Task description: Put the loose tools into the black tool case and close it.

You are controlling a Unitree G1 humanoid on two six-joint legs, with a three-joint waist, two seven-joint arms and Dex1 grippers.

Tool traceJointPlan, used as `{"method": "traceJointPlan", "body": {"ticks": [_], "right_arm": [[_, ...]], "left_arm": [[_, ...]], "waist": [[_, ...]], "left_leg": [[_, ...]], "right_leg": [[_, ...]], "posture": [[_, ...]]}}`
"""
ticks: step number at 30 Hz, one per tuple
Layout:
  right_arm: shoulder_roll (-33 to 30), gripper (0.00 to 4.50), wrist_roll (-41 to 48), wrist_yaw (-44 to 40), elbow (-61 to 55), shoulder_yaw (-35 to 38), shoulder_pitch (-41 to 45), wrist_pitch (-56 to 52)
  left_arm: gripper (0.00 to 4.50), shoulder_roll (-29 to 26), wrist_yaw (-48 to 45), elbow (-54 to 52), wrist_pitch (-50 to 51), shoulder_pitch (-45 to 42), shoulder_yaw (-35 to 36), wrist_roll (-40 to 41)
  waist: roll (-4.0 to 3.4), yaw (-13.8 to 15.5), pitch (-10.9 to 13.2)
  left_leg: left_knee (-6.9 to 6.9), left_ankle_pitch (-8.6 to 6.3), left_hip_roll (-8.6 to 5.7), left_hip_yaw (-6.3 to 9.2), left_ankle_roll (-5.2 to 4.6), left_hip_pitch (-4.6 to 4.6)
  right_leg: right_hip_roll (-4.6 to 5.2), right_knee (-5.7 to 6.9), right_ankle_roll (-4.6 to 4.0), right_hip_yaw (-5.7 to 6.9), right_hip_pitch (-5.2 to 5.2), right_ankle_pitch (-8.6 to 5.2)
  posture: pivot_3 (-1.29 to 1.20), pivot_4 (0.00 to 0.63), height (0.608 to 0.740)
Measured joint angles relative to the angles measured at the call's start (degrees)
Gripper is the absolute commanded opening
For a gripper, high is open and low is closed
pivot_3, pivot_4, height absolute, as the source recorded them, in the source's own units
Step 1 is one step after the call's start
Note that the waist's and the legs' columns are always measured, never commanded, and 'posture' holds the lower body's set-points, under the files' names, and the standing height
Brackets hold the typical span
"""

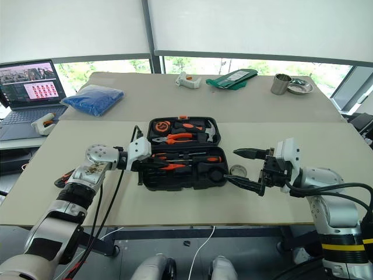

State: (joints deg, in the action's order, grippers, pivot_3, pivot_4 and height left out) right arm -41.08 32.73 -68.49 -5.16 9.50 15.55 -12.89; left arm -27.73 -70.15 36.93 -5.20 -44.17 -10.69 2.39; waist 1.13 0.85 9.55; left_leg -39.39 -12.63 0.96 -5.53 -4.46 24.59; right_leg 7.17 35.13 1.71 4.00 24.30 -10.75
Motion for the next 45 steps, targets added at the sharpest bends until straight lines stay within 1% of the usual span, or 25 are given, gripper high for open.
{"method": "traceJointPlan", "body": {"ticks": [2, 4, 5, 9, 11, 12, 15, 17, 20, 21, 25, 28, 32, 34, 36, 39, 41, 44, 45], "right_arm": [[0.0, 4.50, 0.0, -0.1, 0.0, 0.0, 0.0, 0.0], [0.2, 4.50, 0.0, -0.3, 0.0, 0.0, 0.0, 0.1], [0.3, 4.50, 0.0, -0.5, 0.1, 0.0, 0.0, 0.4], [2.2, 4.50, -0.3, -1.7, 1.3, 0.3, -0.1, 5.2], [3.3, 4.50, -0.8, -2.1, 2.5, 0.5, -0.9, 8.3], [3.7, 4.50, -1.0, -2.2, 3.1, 0.5, -1.3, 9.5], [4.8, 4.50, -1.1, -2.6, 3.9, 0.5, -2.1, 12.0], [6.2, 4.50, -1.0, -2.6, 3.9, 0.6, -3.0, 13.6], [8.0, 4.50, -0.8, -2.4, 2.9, 0.2, -4.3, 14.3], [8.5, 4.50, -0.2, -2.4, 2.1, -0.1, -4.8, 14.0], [10.3, 4.50, 2.5, -4.5, -1.8, -1.6, -5.8, 13.7], [12.1, 4.50, 2.5, -6.7, -2.7, -2.7, -6.3, 16.1], [12.7, 4.50, 2.2, -9.7, -2.7, -5.1, -6.8, 18.9], [12.6, 4.50, 2.2, -9.6, -2.6, -5.4, -6.8, 18.7], [12.3, 4.50, 2.2, -8.5, -2.7, -5.5, -6.6, 17.6], [12.0, 4.50, 2.2, -6.7, -2.9, -5.6, -6.3, 15.9], [12.0, 4.50, 2.2, -5.4, -3.3, -5.7, -5.7, 15.2], [11.9, 4.50, 2.2, -3.8, -3.9, -5.9, -5.7, 14.4], [11.9, 4.50, 2.2, -3.5, -4.0, -5.8, -5.8, 14.2]], "left_arm": [[0.13, 0.1, -0.3, -0.7, 0.5, 1.0, 1.2, 1.5], [0.13, 0.1, -0.8, -3.5, 1.3, 4.0, 3.6, 4.7], [0.36, 0.0, -1.0, -4.9, 1.6, 5.5, 4.7, 6.2], [1.54, -2.4, -0.6, -16.0, 3.2, 13.9, 12.2, 14.1], [2.37, -5.1, 1.4, -22.8, 4.0, 20.2, 17.7, 17.3], [2.62, -6.3, 2.7, -25.2, 4.2, 23.8, 20.3, 18.1], [3.75, -7.1, 7.3, -32.8, 5.8, 37.8, 28.1, 20.6], [4.44, -6.3, 10.8, -37.6, 7.7, 48.9, 34.0, 22.6], [4.44, -3.9, 15.3, -42.9, 9.3, 59.0, 40.9, 25.1], [4.44, -2.8, 17.1, -45.0, 9.4, 62.1, 43.3, 26.1], [4.44, 1.4, 22.0, -48.8, 9.5, 70.8, 49.9, 28.8], [4.44, 3.5, 24.7, -48.7, 9.5, 73.8, 52.7, 29.6], [4.44, 3.1, 27.4, -48.7, 11.3, 74.4, 54.7, 31.3], [4.44, 1.7, 28.0, -48.5, 13.0, 74.2, 54.6, 31.3], [4.44, -1.4, 29.0, -47.0, 15.4, 72.1, 54.5, 31.2], [4.44, -7.9, 29.9, -43.6, 19.9, 65.5, 53.0, 31.0], [4.44, -13.8, 29.4, -40.6, 23.3, 59.6, 49.8, 30.2], [4.44, -19.3, 26.9, -35.6, 25.7, 51.2, 44.6, 28.5], [4.44, -21.3, 25.0, -32.6, 26.7, 47.7, 41.4, 27.5]], "waist": [[0.00, -0.1, 0.0], [0.00, -0.2, 0.0], [0.00, -0.2, 0.0], [0.00, -0.6, 0.0], [-0.02, -0.8, 0.0], [-0.02, -0.9, 0.0], [-0.05, -1.2, 0.0], [-0.02, -1.4, 0.0], [-0.02, -0.9, 0.0], [-0.02, -0.6, 0.0], [-0.02, -0.1, 0.0], [0.00, 0.0, 0.0], [0.00, 0.2, 0.0], [0.01, 0.1, 0.0], [0.03, 0.1, 0.0], [0.03, 0.6, 0.0], [0.04, 0.8, -0.1], [0.04, 0.5, -0.1], [0.04, 0.4, -0.1]], "left_leg": [[0.00, 0.00, 0.00, -0.01, 0.00, 0.00], [0.00, -0.01, 0.02, 0.00, -0.02, 0.03], [0.00, -0.02, 0.02, 0.00, -0.02, 0.05], [0.02, -0.03, 0.05, -0.01, -0.02, 0.04], [0.07, -0.03, 0.06, 0.00, -0.02, -0.02], [0.08, -0.03, 0.05, -0.01, -0.02, -0.05], [0.20, -0.08, 0.05, -0.05, -0.01, -0.22], [0.24, -0.33, 0.06, -0.03, 0.40, -0.23], [0.27, -0.34, 0.06, 0.05, 0.50, -0.30], [0.27, -0.37, 0.06, 0.04, 0.54, -0.31], [0.30, -0.38, 0.06, 0.02, 0.56, -0.32], [0.32, -0.38, 0.07, 0.02, 0.56, -0.31], [0.32, -0.38, 0.06, -0.02, 0.56, -0.31], [0.33, -0.38, 0.07, -0.04, 0.57, -0.29], [0.37, -0.38, 0.08, -0.04, 0.58, -0.30], [0.40, -0.31, 0.08, -0.02, 0.71, -0.27], [0.41, -0.27, 0.08, -0.05, 0.76, -0.25], [0.46, -0.27, 0.08, -0.19, 0.76, -0.24], [0.50, -0.27, 0.06, -0.25, 0.77, -0.23]], "right_leg": [[0.00, 0.00, 0.00, -0.01, 0.02, 0.00], [0.00, 0.00, -0.01, -0.04, 0.06, 0.01], [0.00, 0.00, -0.01, -0.04, 0.09, 0.01], [-0.01, 0.01, -0.03, -0.06, 0.10, 0.02], [0.04, -0.01, -0.03, -0.08, 0.06, 0.02], [0.07, -0.01, -0.03, -0.08, 0.06, 0.02], [0.26, -0.09, -0.02, -0.10, -0.02, 0.01], [0.31, -0.14, -0.04, -0.09, 0.01, 0.00], [0.44, -0.15, -0.12, -0.06, 0.15, -0.07], [0.48, -0.15, -0.47, -0.05, 0.19, -0.31], [0.63, -0.17, -0.16, -0.08, 0.19, -0.52], [0.55, -0.16, -0.13, -0.03, 0.20, -0.55], [0.50, -0.17, -0.14, -0.05, 0.23, -0.56], [0.48, -0.16, -0.14, -0.06, 0.27, -0.56], [0.41, -0.13, -0.16, -0.05, 0.32, -0.56], [0.34, -0.08, -0.25, 0.04, 0.38, -0.52], [0.29, -0.08, -0.32, 0.06, 0.42, -0.47], [0.29, -0.11, -0.34, -0.02, 0.50, -0.45], [0.28, -0.08, -0.50, -0.04, 0.53, -0.34]], "posture": [[0.00, 0.150, 0.740], [0.00, 0.150, 0.740], [0.00, 0.150, 0.740], [0.00, 0.150, 0.740], [0.00, 0.150, 0.740], [0.00, 0.150, 0.740], [0.00, 0.150, 0.740], [0.00, 0.150, 0.740], [0.00, 0.150, 0.740], [0.00, 0.150, 0.740], [0.00, 0.150, 0.740], [0.00, 0.150, 0.740], [0.00, 0.150, 0.740], [0.00, 0.150, 0.740], [0.00, 0.150, 0.740], [0.00, 0.150, 0.740], [0.00, 0.150, 0.740], [0.00, 0.150, 0.740], [0.00, 0.150, 0.740]]}}
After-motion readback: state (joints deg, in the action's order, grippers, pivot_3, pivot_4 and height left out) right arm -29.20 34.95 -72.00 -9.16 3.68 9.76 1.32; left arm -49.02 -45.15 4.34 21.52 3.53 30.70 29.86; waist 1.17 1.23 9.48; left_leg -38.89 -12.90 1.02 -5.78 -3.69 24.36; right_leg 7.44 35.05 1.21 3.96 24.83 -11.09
